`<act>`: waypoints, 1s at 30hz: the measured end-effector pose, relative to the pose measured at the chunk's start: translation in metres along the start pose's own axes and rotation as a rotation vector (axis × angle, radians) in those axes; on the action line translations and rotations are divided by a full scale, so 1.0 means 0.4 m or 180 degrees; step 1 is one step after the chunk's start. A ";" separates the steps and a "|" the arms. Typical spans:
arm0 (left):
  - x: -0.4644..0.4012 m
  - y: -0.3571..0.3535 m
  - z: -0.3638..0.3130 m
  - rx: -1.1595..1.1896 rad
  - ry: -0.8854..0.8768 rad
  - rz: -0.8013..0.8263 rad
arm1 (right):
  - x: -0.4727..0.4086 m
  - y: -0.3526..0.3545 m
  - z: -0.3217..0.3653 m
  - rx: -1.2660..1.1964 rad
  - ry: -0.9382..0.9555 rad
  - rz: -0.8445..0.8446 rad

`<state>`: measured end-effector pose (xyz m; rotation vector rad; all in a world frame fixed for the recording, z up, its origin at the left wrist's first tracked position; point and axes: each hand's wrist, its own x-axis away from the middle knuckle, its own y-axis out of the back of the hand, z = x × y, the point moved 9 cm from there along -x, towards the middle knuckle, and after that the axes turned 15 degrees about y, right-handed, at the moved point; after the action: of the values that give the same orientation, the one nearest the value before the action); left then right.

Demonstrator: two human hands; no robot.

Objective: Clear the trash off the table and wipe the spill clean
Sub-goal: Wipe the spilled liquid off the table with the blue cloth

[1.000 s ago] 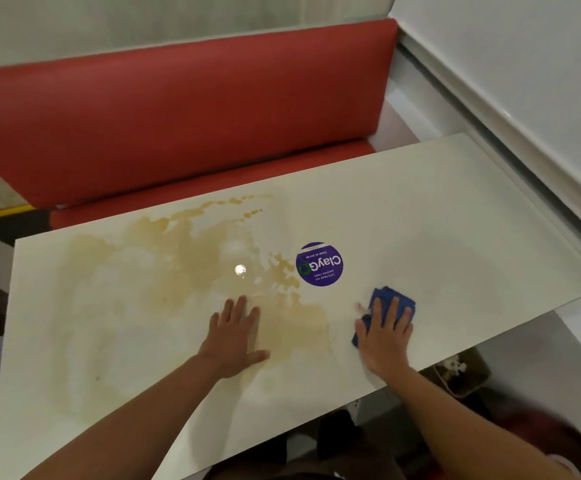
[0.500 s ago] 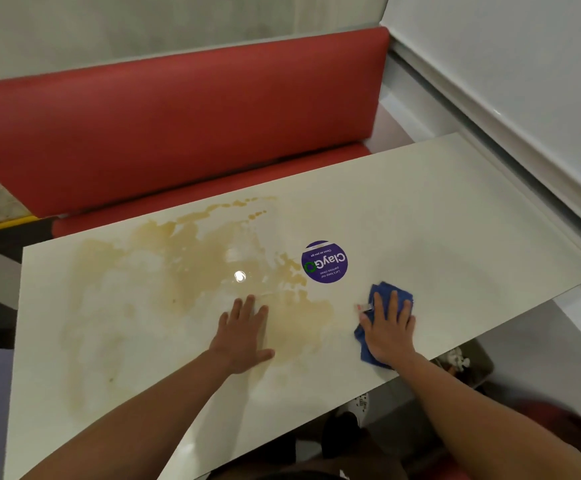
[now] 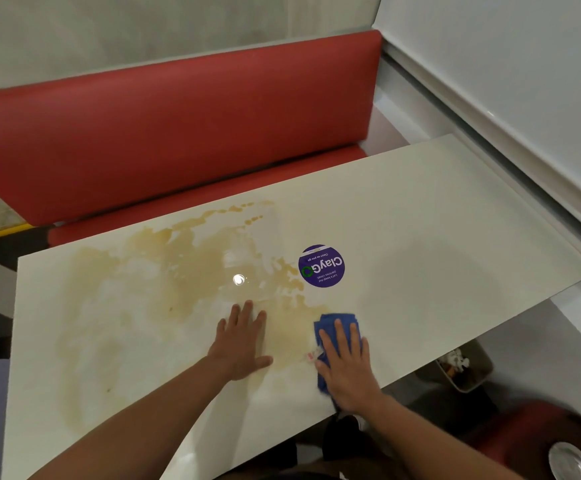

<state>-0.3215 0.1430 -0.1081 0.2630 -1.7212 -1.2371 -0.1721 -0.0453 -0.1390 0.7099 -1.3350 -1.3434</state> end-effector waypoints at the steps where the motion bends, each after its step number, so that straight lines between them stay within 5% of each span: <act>1: 0.000 0.000 0.000 0.0011 0.0005 -0.0004 | -0.020 0.016 -0.043 -0.0086 -0.0160 -0.0025; 7: 0.000 -0.001 0.000 0.0046 0.0009 0.0017 | -0.116 0.065 -0.155 -0.0398 -0.0846 -0.0284; 18: 0.004 0.004 -0.002 0.0026 0.0007 0.0006 | 0.022 0.006 0.008 -0.0023 -0.0079 -0.0130; 26: 0.006 0.006 -0.001 0.0066 0.0008 0.0029 | -0.154 0.132 -0.197 -0.0321 -0.1014 -0.0179; 30: 0.000 -0.002 0.001 0.0064 0.0021 0.0016 | -0.110 0.075 -0.067 -0.0197 -0.0622 -0.0457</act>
<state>-0.3219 0.1430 -0.1087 0.2742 -1.7283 -1.2146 -0.1277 -0.0070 -0.1273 0.6554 -1.4105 -1.5957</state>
